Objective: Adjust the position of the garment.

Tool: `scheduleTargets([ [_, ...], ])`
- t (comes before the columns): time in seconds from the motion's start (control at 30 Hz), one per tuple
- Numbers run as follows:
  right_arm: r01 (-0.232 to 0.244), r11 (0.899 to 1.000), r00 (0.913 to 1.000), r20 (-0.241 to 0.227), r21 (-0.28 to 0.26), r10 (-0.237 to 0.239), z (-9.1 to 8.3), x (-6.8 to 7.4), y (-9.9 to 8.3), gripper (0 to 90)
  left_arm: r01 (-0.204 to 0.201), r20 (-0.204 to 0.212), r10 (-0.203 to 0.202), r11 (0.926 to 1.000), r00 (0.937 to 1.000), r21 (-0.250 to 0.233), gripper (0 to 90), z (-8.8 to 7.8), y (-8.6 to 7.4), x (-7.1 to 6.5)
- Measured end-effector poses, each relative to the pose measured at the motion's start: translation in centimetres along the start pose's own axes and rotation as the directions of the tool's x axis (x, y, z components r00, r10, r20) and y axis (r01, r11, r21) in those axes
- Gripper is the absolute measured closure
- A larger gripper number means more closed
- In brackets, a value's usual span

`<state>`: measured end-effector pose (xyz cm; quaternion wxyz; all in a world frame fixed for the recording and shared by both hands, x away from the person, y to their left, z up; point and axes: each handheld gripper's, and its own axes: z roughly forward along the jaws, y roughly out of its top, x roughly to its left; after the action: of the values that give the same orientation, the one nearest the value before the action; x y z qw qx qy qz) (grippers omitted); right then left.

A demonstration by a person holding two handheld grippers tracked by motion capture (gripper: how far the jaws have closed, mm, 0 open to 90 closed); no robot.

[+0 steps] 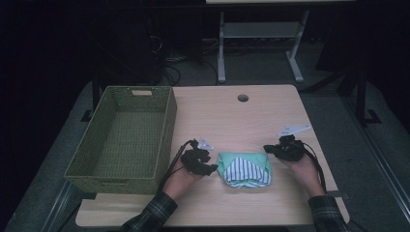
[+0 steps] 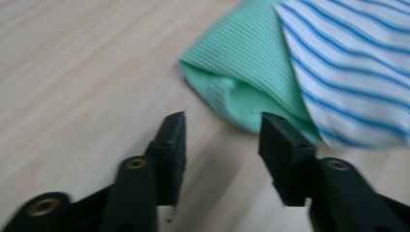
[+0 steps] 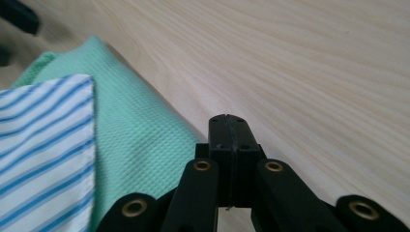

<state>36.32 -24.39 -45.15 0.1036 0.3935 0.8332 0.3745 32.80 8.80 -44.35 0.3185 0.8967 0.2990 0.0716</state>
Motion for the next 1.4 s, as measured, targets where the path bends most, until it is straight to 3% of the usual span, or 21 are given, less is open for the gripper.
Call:
scheduleTargets([
  [0.2, 0.006, 0.999, 1.0, 0.006, 0.035, -0.006, 1.7, -0.3, -0.3, 89.5, 0.002, -0.018, -0.003, 0.9996, 0.9998, -0.029, 28.7, -0.8, -1.1, -0.6],
  [0.37, 0.034, 0.998, 0.9994, -0.005, 0.06, -0.034, 1.5, 0.0, -0.7, 89.5, 0.006, -0.015, -0.007, 0.9993, 0.9999, -0.036, 22.6, -0.9, -1.2, -0.5],
  [0.73, 0.068, 0.994, 0.9972, -0.037, 0.081, -0.065, -0.5, 1.8, -2.7, 89.5, -0.031, 0.0, 0.031, 0.9993, 0.9995, 0.019, 22.6, -0.4, -1.2, -1.1],
  [1.07, 0.065, 0.994, 0.9951, -0.081, 0.083, -0.058, -2.0, 3.1, -4.1, 89.6, -0.031, -0.008, 0.031, 0.9993, 0.9995, 0.023, 22.7, -0.7, -1.2, -0.9],
  [1.4, 0.087, 0.993, 0.9877, -0.137, 0.078, -0.075, -2.5, 5.7, -5.2, 89.5, -0.043, -0.021, 0.044, 0.9985, 0.9988, 0.033, 22.7, -1.1, -1.2, -0.7],
])
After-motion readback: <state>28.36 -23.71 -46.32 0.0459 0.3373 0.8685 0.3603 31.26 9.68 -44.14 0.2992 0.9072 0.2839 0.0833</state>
